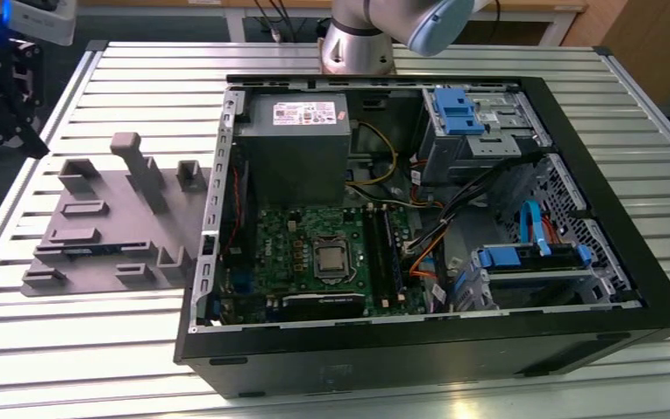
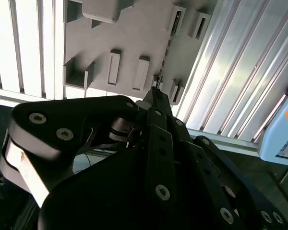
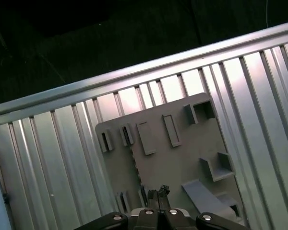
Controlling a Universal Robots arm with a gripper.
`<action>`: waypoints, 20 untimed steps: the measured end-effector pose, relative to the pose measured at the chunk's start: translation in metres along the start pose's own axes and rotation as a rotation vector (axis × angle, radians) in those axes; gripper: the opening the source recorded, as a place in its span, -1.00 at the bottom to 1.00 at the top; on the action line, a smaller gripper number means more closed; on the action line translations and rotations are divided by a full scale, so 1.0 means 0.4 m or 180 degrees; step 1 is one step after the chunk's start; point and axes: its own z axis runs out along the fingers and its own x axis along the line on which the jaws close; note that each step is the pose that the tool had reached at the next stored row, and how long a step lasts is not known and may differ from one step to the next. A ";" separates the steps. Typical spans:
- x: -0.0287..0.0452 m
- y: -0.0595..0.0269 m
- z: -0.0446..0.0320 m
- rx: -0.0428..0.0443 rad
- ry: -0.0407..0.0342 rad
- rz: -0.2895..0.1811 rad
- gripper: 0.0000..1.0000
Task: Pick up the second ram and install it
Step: 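Pick up the second ram and move it above second insertion slot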
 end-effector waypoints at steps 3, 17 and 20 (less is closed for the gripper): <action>0.000 0.001 0.000 -0.0001 0.0004 -0.0112 -0.79; 0.002 0.005 0.006 -0.0001 0.0019 -0.0482 -0.79; 0.002 0.005 0.006 0.0001 0.0018 -0.0483 -0.67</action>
